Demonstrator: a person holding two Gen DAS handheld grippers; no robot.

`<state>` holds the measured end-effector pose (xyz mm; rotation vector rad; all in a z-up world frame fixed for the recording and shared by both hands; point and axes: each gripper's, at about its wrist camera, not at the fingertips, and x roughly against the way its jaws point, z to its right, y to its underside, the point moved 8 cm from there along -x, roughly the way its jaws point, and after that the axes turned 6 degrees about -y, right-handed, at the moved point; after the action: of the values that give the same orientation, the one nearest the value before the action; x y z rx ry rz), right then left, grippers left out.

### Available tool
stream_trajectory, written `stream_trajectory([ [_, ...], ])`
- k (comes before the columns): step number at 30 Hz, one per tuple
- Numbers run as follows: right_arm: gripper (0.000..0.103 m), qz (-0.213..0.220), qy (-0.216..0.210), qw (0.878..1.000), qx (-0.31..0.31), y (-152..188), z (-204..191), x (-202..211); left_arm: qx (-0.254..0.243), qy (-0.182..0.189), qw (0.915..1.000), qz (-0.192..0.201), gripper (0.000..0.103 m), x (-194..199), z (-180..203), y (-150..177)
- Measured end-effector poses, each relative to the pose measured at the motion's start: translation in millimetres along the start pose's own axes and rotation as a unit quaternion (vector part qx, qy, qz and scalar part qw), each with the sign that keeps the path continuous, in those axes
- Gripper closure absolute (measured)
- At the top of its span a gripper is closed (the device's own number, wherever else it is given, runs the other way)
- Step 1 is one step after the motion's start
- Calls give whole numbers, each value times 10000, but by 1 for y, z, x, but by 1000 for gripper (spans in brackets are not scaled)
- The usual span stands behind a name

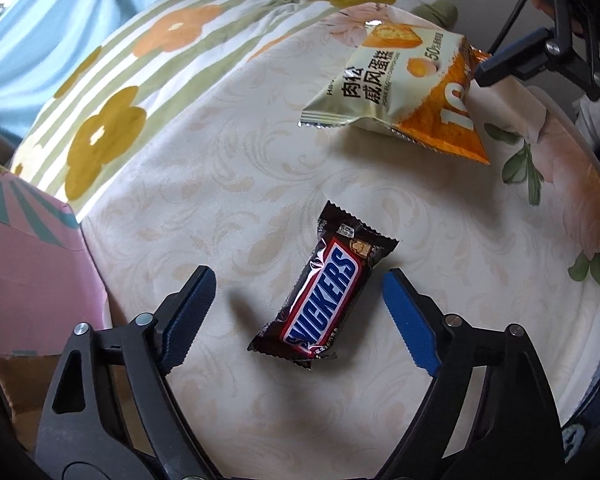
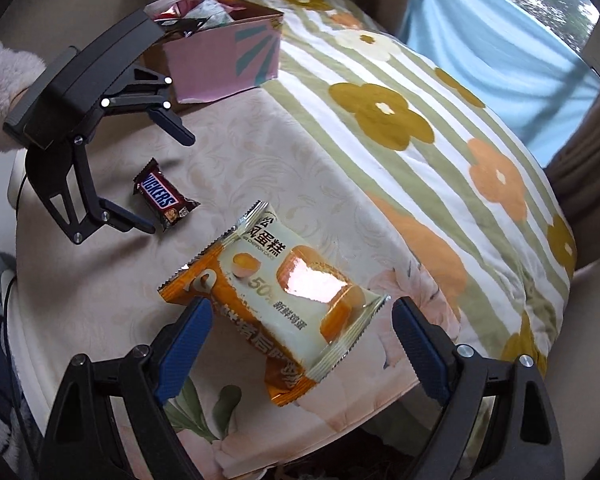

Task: Organize snacks
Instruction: 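Move left tool to Snickers bar while right tool approaches orange cake packet, then grasp Snickers bar with left tool while right tool grasps orange cake packet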

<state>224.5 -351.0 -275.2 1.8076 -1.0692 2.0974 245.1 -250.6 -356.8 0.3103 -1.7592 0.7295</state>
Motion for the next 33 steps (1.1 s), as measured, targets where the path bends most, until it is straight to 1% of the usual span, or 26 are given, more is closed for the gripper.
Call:
stream_trajectory([
  [3,14,-69,-208,9991,351,-4,0,-7,-48,105,9999,0,22,0,2,-1],
  [4,13,-86,-286,9986,427,-6,0,-9,-55,133,9999,-2,25,0,2,-1],
  [5,13,-116,-404,9979,498,-6,-1,-10,-69,188,9998,11,31,1,4,-1],
  [6,13,-145,-472,9972,567,-7,-2,-12,-85,241,9997,13,34,1,5,-2],
  [8,13,-214,-635,9953,704,-9,-4,-16,-155,333,9993,12,47,4,10,-1],
  [11,13,-273,-739,9931,863,-9,-6,-18,-231,357,9991,3,54,6,15,-2],
  [13,13,-283,-781,9924,906,-9,-7,-18,-195,438,9988,-27,58,6,15,-2],
  [15,13,-314,-832,9915,951,-9,-8,-19,-168,424,9989,-54,62,7,14,-2],
  [16,13,-337,-852,9909,987,-9,-10,-19,-146,430,9989,-71,68,7,13,-2],
  [20,13,-449,-909,9880,1165,-10,-13,-21,-64,399,9990,-165,70,7,11,-2],
  [25,13,-651,-1084,9820,1404,-11,-17,-26,76,327,9992,-217,73,9,9,-1],
  [33,13,-1150,-1361,9639,1977,-7,-22,-51,395,287,9986,-225,74,10,2,2],
])
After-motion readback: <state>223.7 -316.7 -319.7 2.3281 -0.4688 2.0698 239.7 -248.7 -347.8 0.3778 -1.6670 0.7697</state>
